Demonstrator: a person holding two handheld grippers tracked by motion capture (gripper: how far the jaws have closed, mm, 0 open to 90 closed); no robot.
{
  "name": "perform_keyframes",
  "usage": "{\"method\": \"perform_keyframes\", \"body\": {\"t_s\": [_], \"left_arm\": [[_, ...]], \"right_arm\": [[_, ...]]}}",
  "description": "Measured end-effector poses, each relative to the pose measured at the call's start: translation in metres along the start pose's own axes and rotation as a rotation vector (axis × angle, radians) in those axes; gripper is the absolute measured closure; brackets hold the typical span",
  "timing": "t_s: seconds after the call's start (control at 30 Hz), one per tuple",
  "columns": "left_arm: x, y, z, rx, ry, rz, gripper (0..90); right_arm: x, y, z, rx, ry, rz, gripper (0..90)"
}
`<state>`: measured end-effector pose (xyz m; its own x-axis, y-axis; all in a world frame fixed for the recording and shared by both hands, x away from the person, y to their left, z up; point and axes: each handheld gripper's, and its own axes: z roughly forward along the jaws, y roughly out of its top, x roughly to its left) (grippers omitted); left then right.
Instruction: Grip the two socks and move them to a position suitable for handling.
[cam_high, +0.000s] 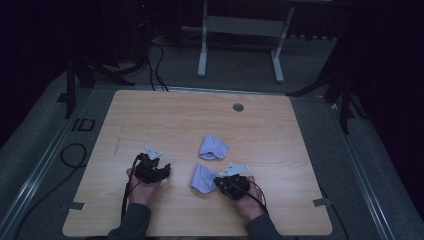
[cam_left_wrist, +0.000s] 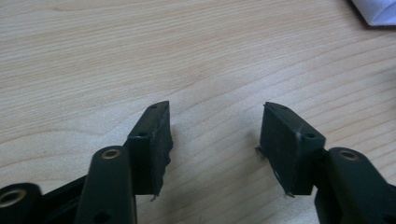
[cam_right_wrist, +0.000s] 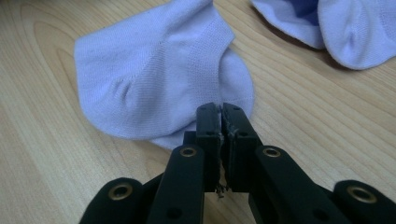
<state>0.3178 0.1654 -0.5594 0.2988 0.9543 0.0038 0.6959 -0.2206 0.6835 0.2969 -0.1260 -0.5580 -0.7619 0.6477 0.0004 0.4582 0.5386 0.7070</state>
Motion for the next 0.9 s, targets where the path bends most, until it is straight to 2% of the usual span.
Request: {"method": "perform_keyframes", "body": {"t_s": [0.2, 0.3, 0.33, 0.43, 0.47, 0.57, 0.6, 0.7, 0.73, 0.9], "left_arm": [[-0.006, 0.001, -0.003, 0.015, -0.028, 0.027, 52.4], [-0.01, 0.002, -0.006, 0.003, -0.045, 0.043, 53.1], [-0.015, 0.003, -0.011, -0.023, -0.084, 0.041, 53.1], [-0.02, 0.004, -0.017, -0.043, -0.109, 0.047, 53.3], [-0.027, 0.004, -0.022, -0.055, -0.126, 0.068, 53.3], [-0.033, 0.005, -0.026, -0.063, -0.15, 0.084, 53.4], [-0.038, 0.006, -0.029, -0.075, -0.19, 0.093, 53.4], [-0.045, 0.008, -0.032, -0.085, -0.209, 0.108, 53.5], [-0.051, 0.008, -0.035, -0.094, -0.22, 0.128, 53.4], [-0.062, 0.009, -0.038, -0.099, -0.243, 0.165, 53.6]], "right_arm": [[-0.001, -0.001, 0.0, -0.001, 0.0, -0.003, 86.1], [-0.001, -0.002, -0.001, 0.0, 0.001, 0.004, 86.1], [-0.001, -0.002, -0.001, 0.0, 0.0, 0.004, 86.1], [-0.001, -0.002, -0.001, 0.0, 0.001, 0.008, 86.1], [-0.002, -0.002, -0.001, -0.001, 0.003, 0.009, 86.1], [-0.002, -0.003, -0.001, -0.004, 0.005, 0.009, 86.1], [-0.002, -0.003, -0.001, -0.004, 0.006, 0.01, 86.1], [-0.003, -0.003, -0.001, -0.005, 0.008, 0.011, 86.1], [-0.003, -0.003, -0.001, -0.005, 0.009, 0.014, 86.1], [-0.004, -0.003, -0.001, -0.008, 0.017, 0.022, 86.1]]}}
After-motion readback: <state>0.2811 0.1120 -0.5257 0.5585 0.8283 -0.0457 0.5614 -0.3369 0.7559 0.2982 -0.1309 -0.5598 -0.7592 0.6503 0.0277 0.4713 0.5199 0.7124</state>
